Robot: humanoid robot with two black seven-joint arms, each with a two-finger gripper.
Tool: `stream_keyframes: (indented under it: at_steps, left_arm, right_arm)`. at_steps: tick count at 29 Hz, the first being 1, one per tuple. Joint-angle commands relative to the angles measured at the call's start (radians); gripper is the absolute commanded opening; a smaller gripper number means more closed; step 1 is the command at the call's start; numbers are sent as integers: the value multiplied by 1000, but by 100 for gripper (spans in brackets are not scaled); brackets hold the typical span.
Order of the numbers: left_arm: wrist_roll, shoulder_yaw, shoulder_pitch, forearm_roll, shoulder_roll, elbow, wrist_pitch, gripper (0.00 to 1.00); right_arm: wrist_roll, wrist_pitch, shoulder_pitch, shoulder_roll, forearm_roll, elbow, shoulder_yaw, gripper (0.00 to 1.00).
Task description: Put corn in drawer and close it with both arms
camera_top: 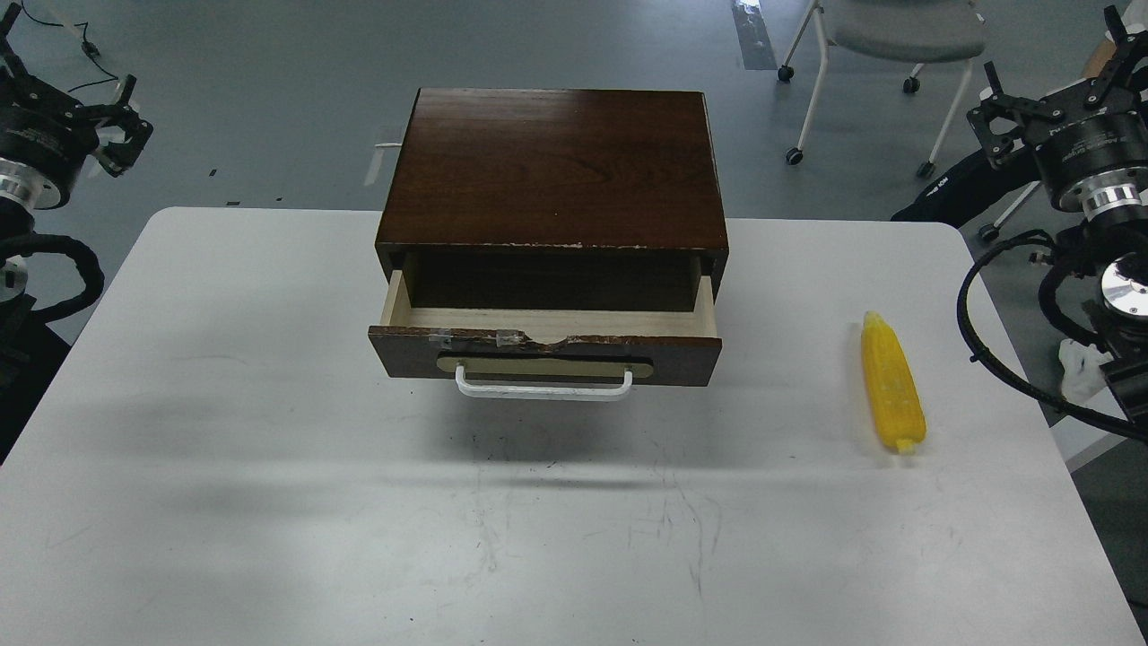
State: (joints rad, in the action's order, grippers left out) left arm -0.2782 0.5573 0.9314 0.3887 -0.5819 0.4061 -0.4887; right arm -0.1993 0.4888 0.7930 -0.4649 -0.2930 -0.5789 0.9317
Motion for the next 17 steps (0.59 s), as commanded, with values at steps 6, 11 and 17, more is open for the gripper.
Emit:
stream_keyframes:
  at_steps: [6,11,17]
  left_arm:
    - [-9,-11,-2,-2,-15,0,0,100]
    - [-13,-19,-5,-8,-24,3,0,100]
    - [-7,-17,-5,-8,-55,20,0,100]
  right_arm:
    - [-8,0,-6,-14,3,-33,-4,100]
    - [-8,0,18,-164,61,-156,-92,100]
    - [-2,0,208,-372,337,-237,-307,100]
